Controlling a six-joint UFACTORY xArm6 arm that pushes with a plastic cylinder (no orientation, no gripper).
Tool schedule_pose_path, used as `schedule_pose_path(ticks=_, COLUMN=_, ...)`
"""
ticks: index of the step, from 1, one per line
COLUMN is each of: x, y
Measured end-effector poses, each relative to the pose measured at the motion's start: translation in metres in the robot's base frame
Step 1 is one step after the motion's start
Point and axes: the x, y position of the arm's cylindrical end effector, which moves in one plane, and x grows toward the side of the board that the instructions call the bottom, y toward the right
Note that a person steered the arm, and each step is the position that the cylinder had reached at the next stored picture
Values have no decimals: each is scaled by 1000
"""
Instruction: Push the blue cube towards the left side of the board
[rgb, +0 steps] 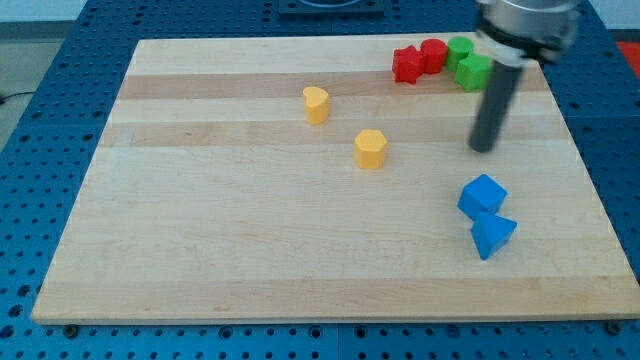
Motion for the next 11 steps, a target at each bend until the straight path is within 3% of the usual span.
schedule_pose_path(ticks=1, x=45, y=8)
schedule_pose_path(ticks=2, x=68, y=-51)
schedule_pose_path(ticks=4, x=120, y=-109)
schedule_pose_path(ticks=5, x=90, y=-167)
schedule_pose_path(ticks=7, x=74, y=-138)
schedule_pose_path(ticks=8, x=53, y=-158)
schedule_pose_path(ticks=9, x=45, y=-262)
schedule_pose_path(ticks=10, x=50, y=-327)
schedule_pose_path(ticks=11, x=65, y=-300)
